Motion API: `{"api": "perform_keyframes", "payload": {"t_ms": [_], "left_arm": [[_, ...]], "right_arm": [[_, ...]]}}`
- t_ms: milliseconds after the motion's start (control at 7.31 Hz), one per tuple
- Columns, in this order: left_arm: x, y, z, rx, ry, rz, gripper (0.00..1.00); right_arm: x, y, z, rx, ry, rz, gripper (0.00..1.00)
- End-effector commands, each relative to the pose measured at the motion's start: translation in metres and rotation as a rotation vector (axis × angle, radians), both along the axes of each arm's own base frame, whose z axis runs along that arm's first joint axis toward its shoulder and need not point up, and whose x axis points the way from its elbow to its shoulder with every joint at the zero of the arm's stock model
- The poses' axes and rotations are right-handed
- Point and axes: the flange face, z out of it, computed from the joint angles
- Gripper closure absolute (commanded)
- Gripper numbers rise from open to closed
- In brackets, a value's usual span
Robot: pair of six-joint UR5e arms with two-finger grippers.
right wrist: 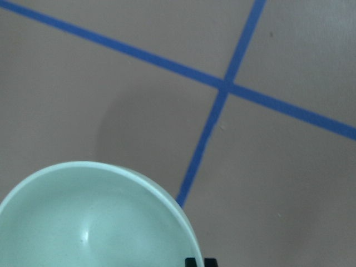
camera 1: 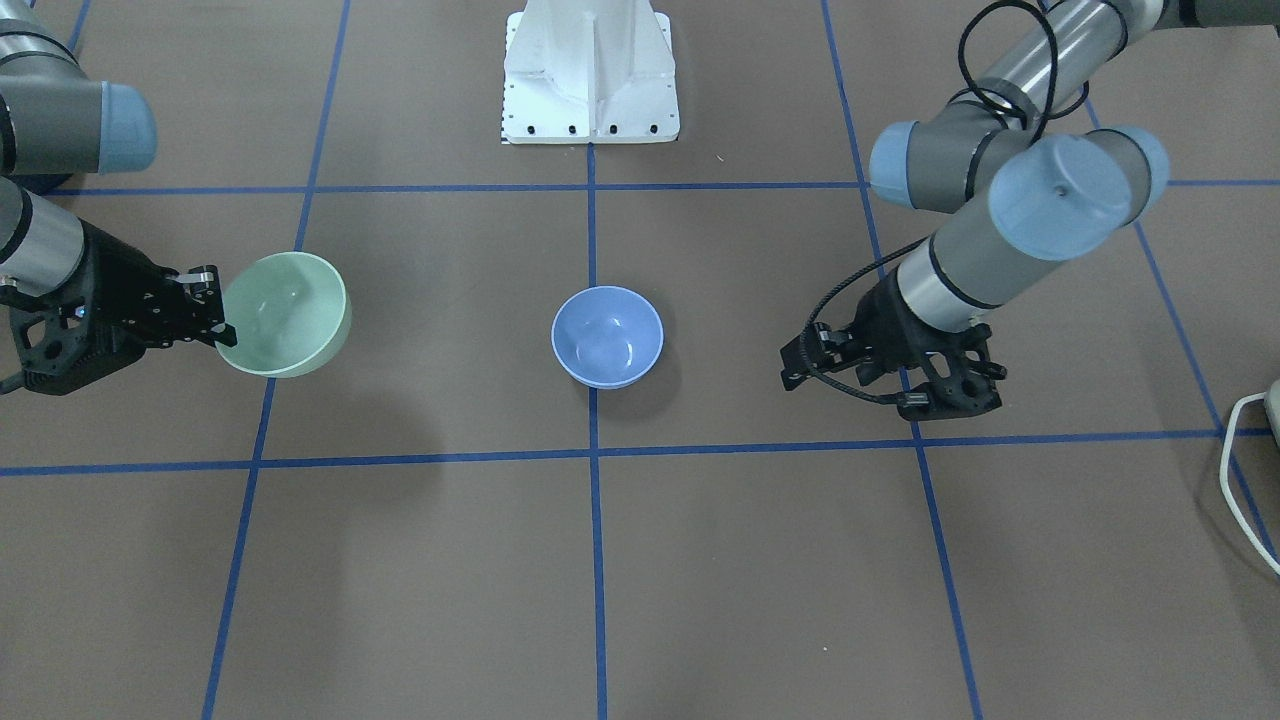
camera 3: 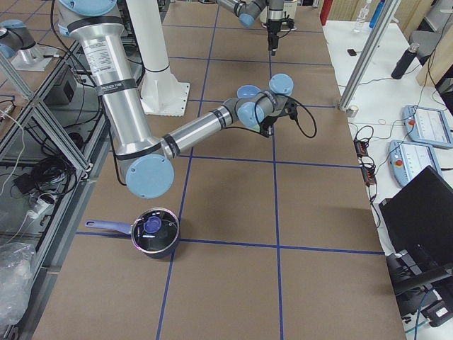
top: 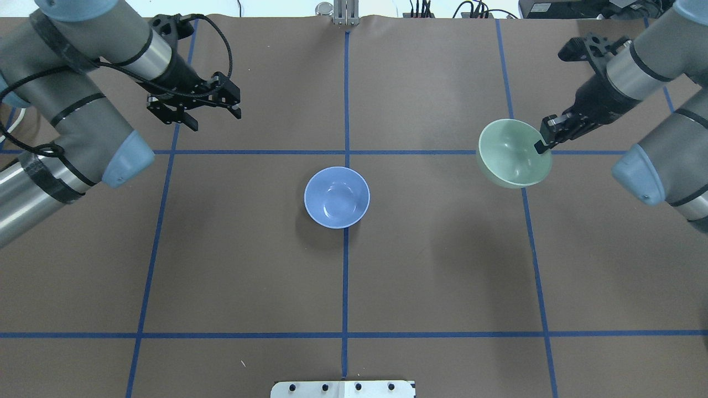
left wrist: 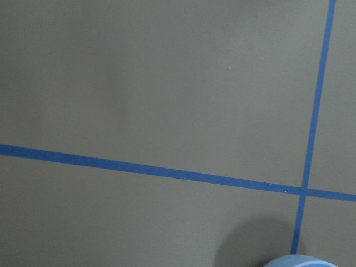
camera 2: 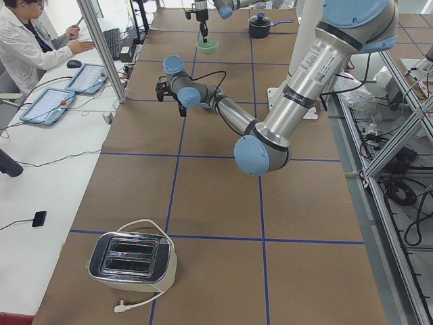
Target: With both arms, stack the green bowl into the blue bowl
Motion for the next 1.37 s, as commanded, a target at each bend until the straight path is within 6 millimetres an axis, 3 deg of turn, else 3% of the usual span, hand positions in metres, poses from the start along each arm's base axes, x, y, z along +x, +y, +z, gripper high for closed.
{"api": "perform_keyframes", "payload": {"t_ms": [0,274,547,821,957,1231], "left_arm": [[-0.063,-0.017,0.052,0.111,-0.065,0.042,0.03],[-0.105,-0.023,0.092,0.192,-0.121,0.087,0.02],[-0.123,-0.017,0.126,0.244,-0.160,0.127,0.02],[-0.126,-0.015,0.136,0.243,-0.177,0.125,0.02],[-0.125,-0.015,0.136,0.242,-0.179,0.126,0.02],[-0.124,-0.015,0.138,0.239,-0.180,0.128,0.02]], "right_arm": [[-0.071,0.011,-0.071,-0.060,0.022,0.053,0.88],[-0.153,0.044,-0.129,-0.081,0.037,0.103,0.88],[-0.208,0.070,-0.161,-0.080,0.042,0.130,0.88],[-0.237,0.082,-0.166,-0.041,0.053,0.132,0.87],[-0.254,0.081,-0.157,-0.034,0.038,0.143,0.87],[-0.265,0.075,-0.148,-0.045,0.015,0.166,0.87]]}}
